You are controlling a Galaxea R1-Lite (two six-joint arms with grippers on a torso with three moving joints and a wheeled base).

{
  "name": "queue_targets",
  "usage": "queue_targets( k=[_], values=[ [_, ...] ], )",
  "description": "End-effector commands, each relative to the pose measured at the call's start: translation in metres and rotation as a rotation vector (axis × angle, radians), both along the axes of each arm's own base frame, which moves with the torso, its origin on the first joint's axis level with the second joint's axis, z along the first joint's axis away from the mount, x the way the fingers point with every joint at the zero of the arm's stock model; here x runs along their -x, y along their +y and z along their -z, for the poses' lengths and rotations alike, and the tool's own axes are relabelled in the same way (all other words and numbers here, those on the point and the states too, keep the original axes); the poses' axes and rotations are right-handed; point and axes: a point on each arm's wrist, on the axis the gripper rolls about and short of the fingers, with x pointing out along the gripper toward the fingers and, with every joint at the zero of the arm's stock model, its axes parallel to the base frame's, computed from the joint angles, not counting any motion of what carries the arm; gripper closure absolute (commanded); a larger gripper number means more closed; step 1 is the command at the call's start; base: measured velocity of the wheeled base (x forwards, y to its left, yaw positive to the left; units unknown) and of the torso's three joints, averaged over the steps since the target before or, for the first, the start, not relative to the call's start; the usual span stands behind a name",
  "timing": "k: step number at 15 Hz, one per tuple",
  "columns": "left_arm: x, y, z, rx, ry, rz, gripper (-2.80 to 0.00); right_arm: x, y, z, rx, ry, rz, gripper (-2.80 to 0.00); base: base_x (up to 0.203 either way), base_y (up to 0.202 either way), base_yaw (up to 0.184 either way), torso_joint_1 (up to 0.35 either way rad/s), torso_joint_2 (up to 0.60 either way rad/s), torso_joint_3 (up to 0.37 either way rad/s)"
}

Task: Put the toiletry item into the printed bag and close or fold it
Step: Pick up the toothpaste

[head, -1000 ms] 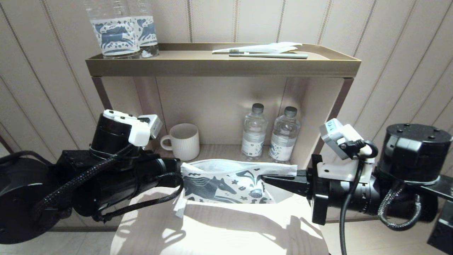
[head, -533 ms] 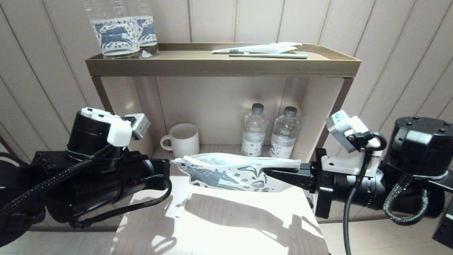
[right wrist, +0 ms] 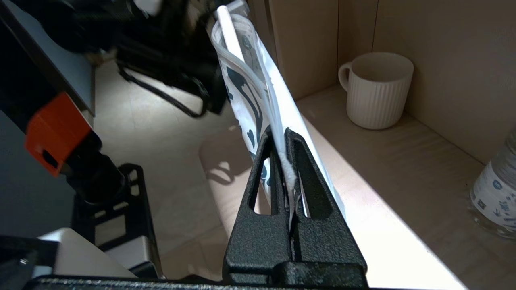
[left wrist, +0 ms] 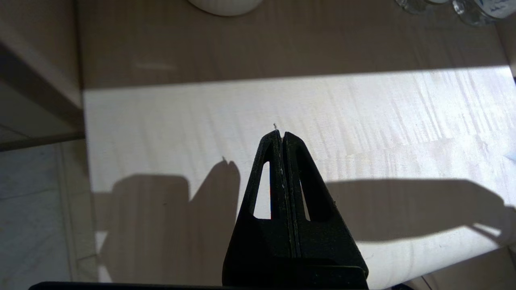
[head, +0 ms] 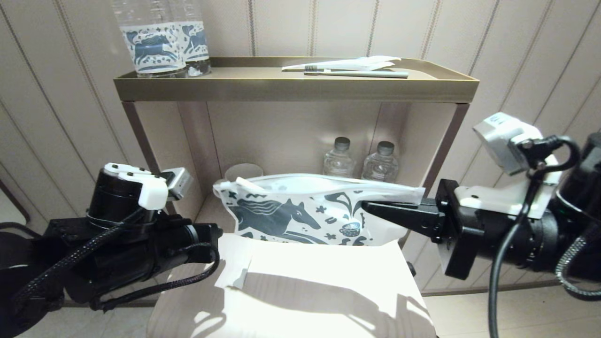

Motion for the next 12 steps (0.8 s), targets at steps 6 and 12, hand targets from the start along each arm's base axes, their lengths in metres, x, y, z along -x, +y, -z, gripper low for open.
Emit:
queue_targets(
  k=[6, 12],
  values=[
    [-0.011, -0.041, 0.008, 0.036, 0.034, 0.144, 0.0, 0.016, 0.005, -0.014, -0.043, -0.004, -0.025, 0.0, 0.0, 0.0, 0.0, 0.0, 0.0, 0.0],
    [-0.009, -0.04, -0.024, 0.083, -0.025, 0.141, 0.0, 0.009, 0.013, 0.003, -0.005, 0.048, -0.036, 0.0, 0.0, 0.0, 0.0, 0.0, 0.0, 0.0]
  ],
)
